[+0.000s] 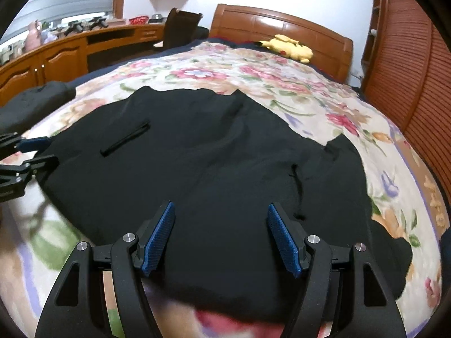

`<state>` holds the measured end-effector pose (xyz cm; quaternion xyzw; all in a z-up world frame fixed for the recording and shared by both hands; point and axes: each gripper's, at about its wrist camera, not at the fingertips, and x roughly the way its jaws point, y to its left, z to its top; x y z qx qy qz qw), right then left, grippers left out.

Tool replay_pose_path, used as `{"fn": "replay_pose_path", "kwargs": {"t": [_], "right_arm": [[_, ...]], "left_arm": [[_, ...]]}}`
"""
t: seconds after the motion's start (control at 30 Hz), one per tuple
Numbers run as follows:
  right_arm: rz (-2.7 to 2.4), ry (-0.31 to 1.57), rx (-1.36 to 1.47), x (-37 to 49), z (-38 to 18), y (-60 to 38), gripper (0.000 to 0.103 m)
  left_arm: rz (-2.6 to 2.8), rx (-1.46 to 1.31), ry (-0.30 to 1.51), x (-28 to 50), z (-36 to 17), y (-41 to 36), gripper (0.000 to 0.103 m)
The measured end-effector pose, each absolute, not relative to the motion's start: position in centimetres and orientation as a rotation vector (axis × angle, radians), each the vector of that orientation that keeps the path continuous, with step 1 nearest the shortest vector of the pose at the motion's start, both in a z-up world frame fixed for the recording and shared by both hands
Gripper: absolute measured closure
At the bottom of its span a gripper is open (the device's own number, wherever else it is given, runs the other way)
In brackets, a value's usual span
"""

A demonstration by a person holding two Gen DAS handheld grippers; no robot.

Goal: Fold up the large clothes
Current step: 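Grasp the folded coat edge with both grippers and lift it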

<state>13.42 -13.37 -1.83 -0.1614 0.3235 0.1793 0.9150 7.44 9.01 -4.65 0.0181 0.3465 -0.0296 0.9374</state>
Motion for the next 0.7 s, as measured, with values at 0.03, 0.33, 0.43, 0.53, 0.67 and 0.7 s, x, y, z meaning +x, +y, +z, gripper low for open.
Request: {"fn": "replay_pose_path", "kwargs": {"t": [0.03,0.33,0.43,0.53,0.67,0.7], "right_arm": [[0.355,0.659,-0.338,13.2,-1.5,-14.2,0.033],[0.12,0.669,-0.348,12.8,-0.6,-24.5,0.031],[0.106,0.746,-0.29,13.7,-1.6,-27.5,0.023],[0.15,0.825,-0.17,14.7,-2.9,-29.5,0.019],[0.199,0.882,-0.11,15.4,-4.1,-29.9,0.018],[0.212,0.899,-0.096,15.6,-4.3,-29.9,0.018]], "left_arm": [[-0.055,0.033,0.708,7.4,-4.6,9.2,0.054],[-0.043,-0.005,0.779,7.9,-5.5,11.1,0.049],[-0.051,0.0,0.811,8.3,-6.1,10.9,0.049],[-0.069,-0.004,0.834,8.5,-6.4,10.7,0.049],[-0.11,-0.022,0.845,8.7,-6.5,10.9,0.054],[-0.121,-0.028,0.845,8.7,-6.5,10.9,0.058]]}}
